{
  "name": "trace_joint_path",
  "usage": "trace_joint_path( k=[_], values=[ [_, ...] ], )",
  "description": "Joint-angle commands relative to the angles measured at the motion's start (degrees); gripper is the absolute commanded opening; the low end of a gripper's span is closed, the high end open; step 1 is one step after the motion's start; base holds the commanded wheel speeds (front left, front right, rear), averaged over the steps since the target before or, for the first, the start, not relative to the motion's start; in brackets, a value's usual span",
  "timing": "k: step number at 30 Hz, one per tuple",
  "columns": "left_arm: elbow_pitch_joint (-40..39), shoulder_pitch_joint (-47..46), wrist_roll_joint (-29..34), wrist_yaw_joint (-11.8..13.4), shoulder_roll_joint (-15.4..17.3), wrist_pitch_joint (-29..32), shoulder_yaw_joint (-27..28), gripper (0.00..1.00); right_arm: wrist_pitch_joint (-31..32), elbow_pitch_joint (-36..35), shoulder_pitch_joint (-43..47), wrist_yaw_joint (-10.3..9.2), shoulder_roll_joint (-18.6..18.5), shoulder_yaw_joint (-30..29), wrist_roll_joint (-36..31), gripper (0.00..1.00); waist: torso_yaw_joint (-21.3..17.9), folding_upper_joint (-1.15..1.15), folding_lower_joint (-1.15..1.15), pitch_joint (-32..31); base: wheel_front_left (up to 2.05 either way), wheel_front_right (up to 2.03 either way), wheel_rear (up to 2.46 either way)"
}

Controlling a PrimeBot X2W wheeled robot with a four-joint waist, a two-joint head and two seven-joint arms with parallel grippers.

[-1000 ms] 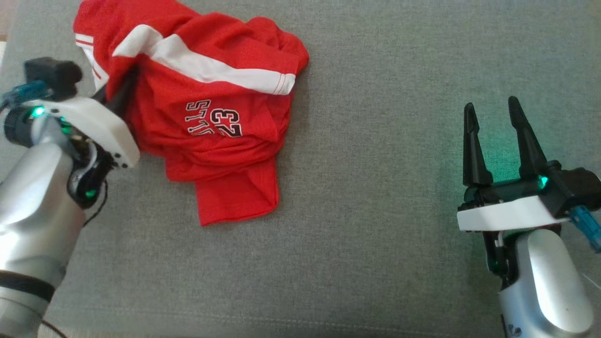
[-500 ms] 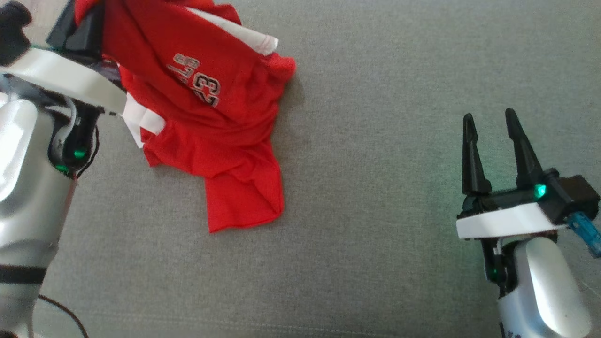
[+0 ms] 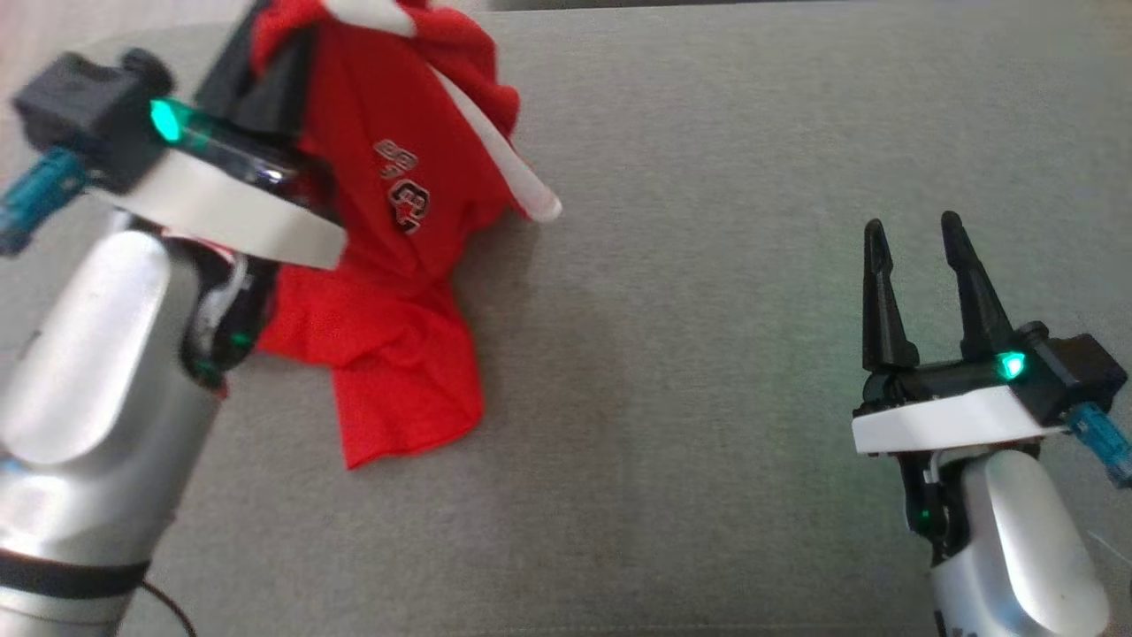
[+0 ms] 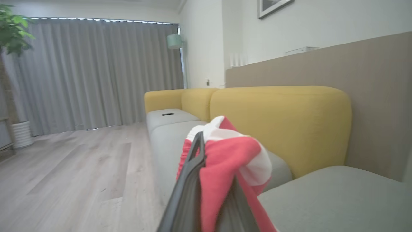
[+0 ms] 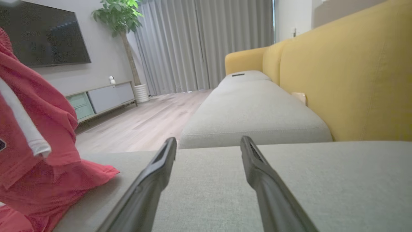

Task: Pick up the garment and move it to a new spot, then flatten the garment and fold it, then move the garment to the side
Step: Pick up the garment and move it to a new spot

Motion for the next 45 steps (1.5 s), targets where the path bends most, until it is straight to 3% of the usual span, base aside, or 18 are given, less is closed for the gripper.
trace_joint_path(
  k=[1, 8, 16, 22, 29, 30, 31, 37, 45],
  values=[
    [-2.93, -3.99, 0.56, 0.91, 0.63, 0.78, 1.85, 0.0, -0.54, -2.32, -1.31, -0.04, -0.21, 1.36, 1.03, 1.0, -3.37, 0.0, 0.0, 0.37, 0.0, 0.0, 0.0],
    [-3.94, -8.72, 1.92, 1.29, -2.9, 2.39, -0.77, 0.0, -0.54, -3.31, -3.43, -0.04, -0.21, 3.27, 3.47, 1.0, -11.19, 0.0, 0.0, 1.87, 0.0, 0.0, 0.0],
    [1.96, -18.33, 3.8, 2.68, -10.62, -0.13, -1.13, 0.0, -0.54, -4.23, -4.47, -0.04, -0.21, 3.89, 5.37, 1.0, -19.27, 0.0, 0.0, 2.06, 0.0, 0.0, 0.0],
    [7.75, -19.41, 7.8, 3.72, -12.9, -1.28, -1.7, 0.0, -0.54, -4.84, -3.97, -0.04, -0.21, 3.25, 5.57, 1.0, -20.97, 0.0, 0.0, 2.08, 0.0, 0.0, 0.0],
    [13.93, -8.07, 12.73, 3.68, -13.46, -1.4, -3.64, 0.0, -0.54, -5.42, -3.1, -0.04, -0.21, 2.01, 4.98, 1.0, -19.52, 0.0, 0.0, 2.79, 0.0, 0.0, 0.0],
    [15.46, -5.92, 13.15, 3.64, -13.55, -1.41, -4.11, 0.27, -0.54, -5.37, -3.06, -0.04, -0.21, 1.78, 4.74, 1.0, -18.96, 0.0, 0.0, 2.87, 0.0, 0.0, 0.0],
    [16.75, -4.02, 13.49, 3.46, -13.66, -1.41, -4.52, 1.0, -0.54, -5.3, -3.06, -0.04, -0.21, 1.65, 4.5, 1.0, -18.46, 0.0, 0.0, 2.91, 0.0, 0.0, 0.0],
    [19.1, 2.86, 14.73, 3.38, -14.86, -1.42, -3.96, 1.0, -0.54, -4.74, -2.78, -0.04, -0.21, 0.82, 2.89, 1.0, -14.15, 0.0, 0.0, 2.23, 0.0, 0.0, 0.0],
    [7.77, 8.4, 17.2, 3.67, -15.14, -1.42, 3.12, 1.0, -0.54, -3.62, -1.06, -0.04, -0.21, -0.43, 1.0, 1.0, -8.41, 0.0, 0.0, -1.17, 0.0, 0.0, 0.0]
  ],
)
